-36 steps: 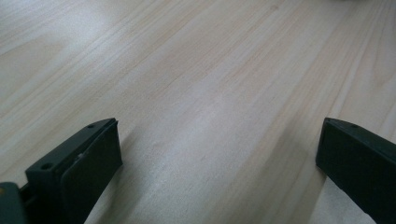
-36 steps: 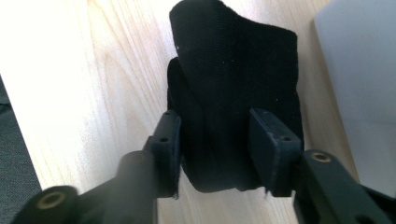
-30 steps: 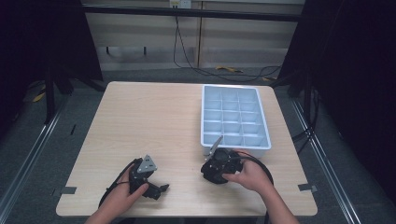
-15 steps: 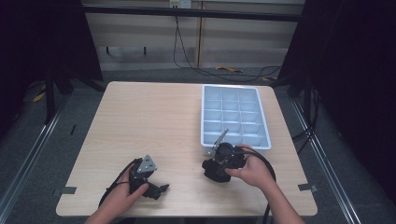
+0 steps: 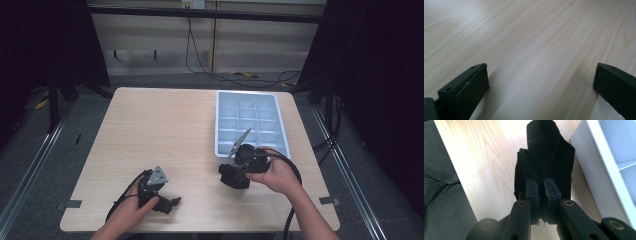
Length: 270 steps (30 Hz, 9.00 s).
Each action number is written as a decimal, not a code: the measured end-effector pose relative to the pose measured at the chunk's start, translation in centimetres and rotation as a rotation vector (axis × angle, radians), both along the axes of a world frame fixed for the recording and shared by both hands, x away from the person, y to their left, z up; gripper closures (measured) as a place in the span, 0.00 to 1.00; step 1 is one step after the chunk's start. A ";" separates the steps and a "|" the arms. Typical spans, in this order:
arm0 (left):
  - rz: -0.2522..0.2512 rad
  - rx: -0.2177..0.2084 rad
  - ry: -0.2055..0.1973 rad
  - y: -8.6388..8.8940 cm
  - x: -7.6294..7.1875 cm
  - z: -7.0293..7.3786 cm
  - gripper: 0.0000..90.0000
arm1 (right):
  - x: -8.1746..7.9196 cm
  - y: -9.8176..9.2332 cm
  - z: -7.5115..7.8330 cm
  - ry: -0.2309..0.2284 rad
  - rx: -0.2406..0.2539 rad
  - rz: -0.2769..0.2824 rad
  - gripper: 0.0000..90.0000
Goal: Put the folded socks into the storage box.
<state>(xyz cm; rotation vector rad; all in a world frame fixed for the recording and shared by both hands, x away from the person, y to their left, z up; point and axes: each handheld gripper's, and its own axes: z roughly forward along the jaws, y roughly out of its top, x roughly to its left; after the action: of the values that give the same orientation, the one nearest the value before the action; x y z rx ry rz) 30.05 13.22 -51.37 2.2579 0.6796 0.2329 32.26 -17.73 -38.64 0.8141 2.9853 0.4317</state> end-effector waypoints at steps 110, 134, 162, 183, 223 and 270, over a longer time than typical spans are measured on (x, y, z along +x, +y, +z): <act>-0.007 0.002 -0.004 0.1 -0.1 0.0 0.00 | 9.5 1.9 2.3 -0.058 -0.152 -0.019 0.93; -0.009 0.000 0.002 0.1 -0.1 0.0 0.00 | 9.1 2.2 2.5 -0.060 -0.112 -0.038 0.75; -0.010 -0.003 0.000 0.1 -0.1 0.0 0.00 | 10.0 0.8 4.4 -0.040 -0.120 -0.135 1.00; -0.016 0.003 -0.002 0.2 -0.1 0.0 0.00 | 10.9 1.1 1.1 -0.001 -0.109 -0.137 1.00; -0.016 -0.002 -0.005 0.2 -0.2 0.0 0.00 | 10.8 2.9 -4.5 0.086 -0.103 -0.098 1.00; -0.012 0.001 -0.009 0.2 -0.2 0.0 0.00 | 11.7 2.2 -2.6 0.055 -0.142 -0.111 1.00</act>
<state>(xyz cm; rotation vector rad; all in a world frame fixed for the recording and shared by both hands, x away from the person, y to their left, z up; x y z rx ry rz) 29.83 13.40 -51.35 2.2600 0.6607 0.2379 44.00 -15.55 -41.27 0.9855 2.9591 0.1945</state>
